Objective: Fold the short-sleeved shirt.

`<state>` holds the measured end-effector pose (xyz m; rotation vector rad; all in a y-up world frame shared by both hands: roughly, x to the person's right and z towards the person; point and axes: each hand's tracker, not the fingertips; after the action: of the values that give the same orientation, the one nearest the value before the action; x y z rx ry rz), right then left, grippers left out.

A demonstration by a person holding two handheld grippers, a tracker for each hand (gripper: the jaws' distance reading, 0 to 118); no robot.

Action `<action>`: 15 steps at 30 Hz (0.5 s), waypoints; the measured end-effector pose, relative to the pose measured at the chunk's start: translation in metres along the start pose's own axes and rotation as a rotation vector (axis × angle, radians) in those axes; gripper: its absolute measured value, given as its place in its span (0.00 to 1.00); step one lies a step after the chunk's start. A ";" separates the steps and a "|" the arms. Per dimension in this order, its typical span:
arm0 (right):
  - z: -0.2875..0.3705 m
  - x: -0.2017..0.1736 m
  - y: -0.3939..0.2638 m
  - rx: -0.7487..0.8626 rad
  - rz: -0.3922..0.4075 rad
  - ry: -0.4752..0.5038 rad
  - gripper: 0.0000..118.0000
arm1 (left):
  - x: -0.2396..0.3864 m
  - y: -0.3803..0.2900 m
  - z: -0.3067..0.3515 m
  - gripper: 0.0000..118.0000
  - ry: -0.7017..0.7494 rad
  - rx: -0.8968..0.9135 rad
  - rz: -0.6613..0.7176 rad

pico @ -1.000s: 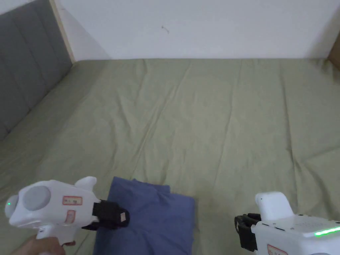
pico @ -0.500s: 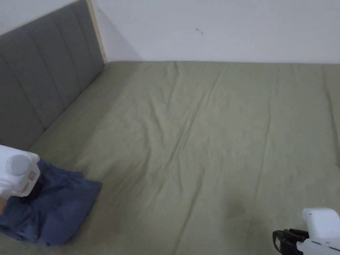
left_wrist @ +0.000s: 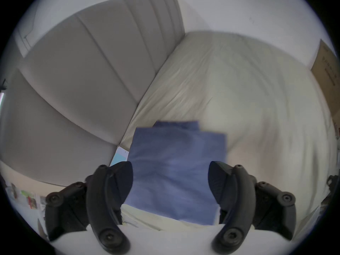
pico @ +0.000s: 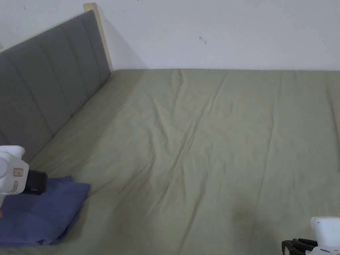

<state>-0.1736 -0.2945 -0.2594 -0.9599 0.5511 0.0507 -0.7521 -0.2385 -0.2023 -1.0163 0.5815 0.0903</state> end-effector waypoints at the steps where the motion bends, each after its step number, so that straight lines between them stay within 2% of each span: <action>1: 0.003 0.001 -0.001 0.010 -0.008 0.001 0.00 | 0.008 0.000 0.018 0.71 -0.046 0.042 0.015; 2: 0.007 0.002 -0.002 0.021 -0.019 0.001 0.00 | 0.015 -0.002 0.035 0.57 -0.094 0.092 0.032; 3: 0.010 0.008 -0.003 0.032 -0.030 0.008 0.00 | 0.024 -0.006 0.051 0.36 -0.135 0.135 0.042; 4: 0.015 0.010 -0.004 0.047 -0.043 0.010 0.00 | 0.036 -0.011 0.066 0.08 -0.156 0.162 0.048; 5: 0.020 0.011 -0.005 0.064 -0.053 0.013 0.00 | 0.051 -0.018 0.083 0.02 -0.164 0.194 0.048; 9: 0.046 0.020 -0.005 0.162 -0.067 0.014 0.00 | 0.110 -0.048 0.143 0.00 -0.177 0.337 -0.038; 15: 0.092 0.025 0.000 0.349 -0.074 -0.020 0.00 | 0.171 -0.088 0.209 0.00 -0.283 0.493 -0.001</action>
<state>-0.1127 -0.2265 -0.2300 -0.6378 0.4856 -0.0997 -0.4912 -0.1469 -0.1373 -0.5117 0.3195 0.0830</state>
